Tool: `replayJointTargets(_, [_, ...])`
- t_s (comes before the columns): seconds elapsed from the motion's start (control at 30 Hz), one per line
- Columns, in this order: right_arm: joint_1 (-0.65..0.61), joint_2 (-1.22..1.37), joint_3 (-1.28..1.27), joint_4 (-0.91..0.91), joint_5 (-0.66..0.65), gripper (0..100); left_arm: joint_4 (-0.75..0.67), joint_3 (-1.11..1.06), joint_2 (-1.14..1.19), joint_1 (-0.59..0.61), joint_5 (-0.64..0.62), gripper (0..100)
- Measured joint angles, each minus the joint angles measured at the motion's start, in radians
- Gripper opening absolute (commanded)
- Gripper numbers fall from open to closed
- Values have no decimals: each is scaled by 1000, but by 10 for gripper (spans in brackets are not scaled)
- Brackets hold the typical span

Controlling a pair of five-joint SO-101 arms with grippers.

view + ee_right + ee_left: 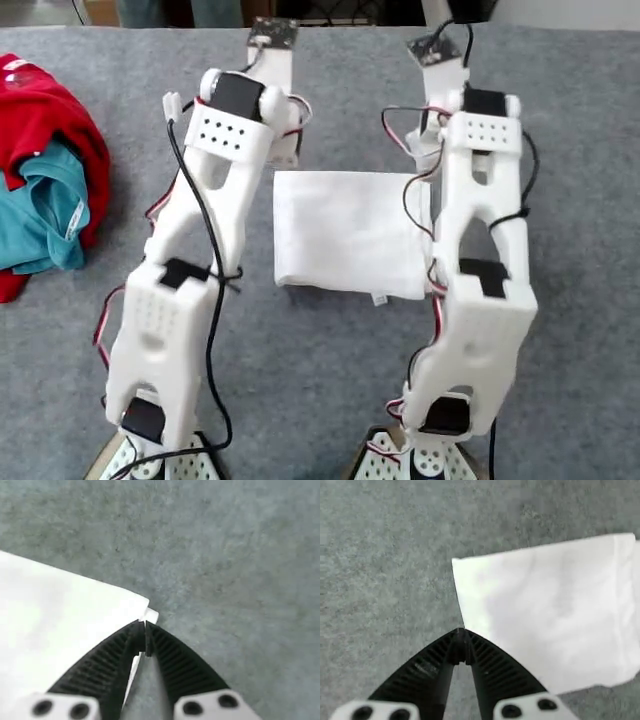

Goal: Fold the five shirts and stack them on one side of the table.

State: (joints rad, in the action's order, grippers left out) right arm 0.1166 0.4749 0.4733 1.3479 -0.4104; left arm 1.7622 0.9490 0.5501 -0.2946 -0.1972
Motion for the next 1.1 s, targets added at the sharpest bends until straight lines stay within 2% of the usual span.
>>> replayJointTargets(0.13, [0, -95, 0, 58, -49, 15, -86, -370, -292, -11, 29, 29])
replayJointTargets(0.3, [0, -110, 0, 133, -57, 15, -405, -913, -628, -44, 68, 29])
replayJointTargets(0.4, [2, -107, -41, 137, -57, 15, -601, -1208, -710, -60, 69, 29])
replayJointTargets(0.47, [0, -91, -95, 107, -57, 15, -694, -1329, -713, -78, 84, 29])
replayJointTargets(0.57, [0, -61, -176, -12, -57, 15, -813, -1410, -684, -78, 101, 29])
replayJointTargets(0.67, [2, -20, -212, -138, -55, 15, -859, -1412, -609, -68, 101, 29])
replayJointTargets(0.87, [0, 106, -215, -215, -57, 15, -853, -1410, -448, -61, 115, 29])
replayJointTargets(1.1, [5, 170, -213, -227, -57, 15, -833, -1415, -425, -54, 176, 28])
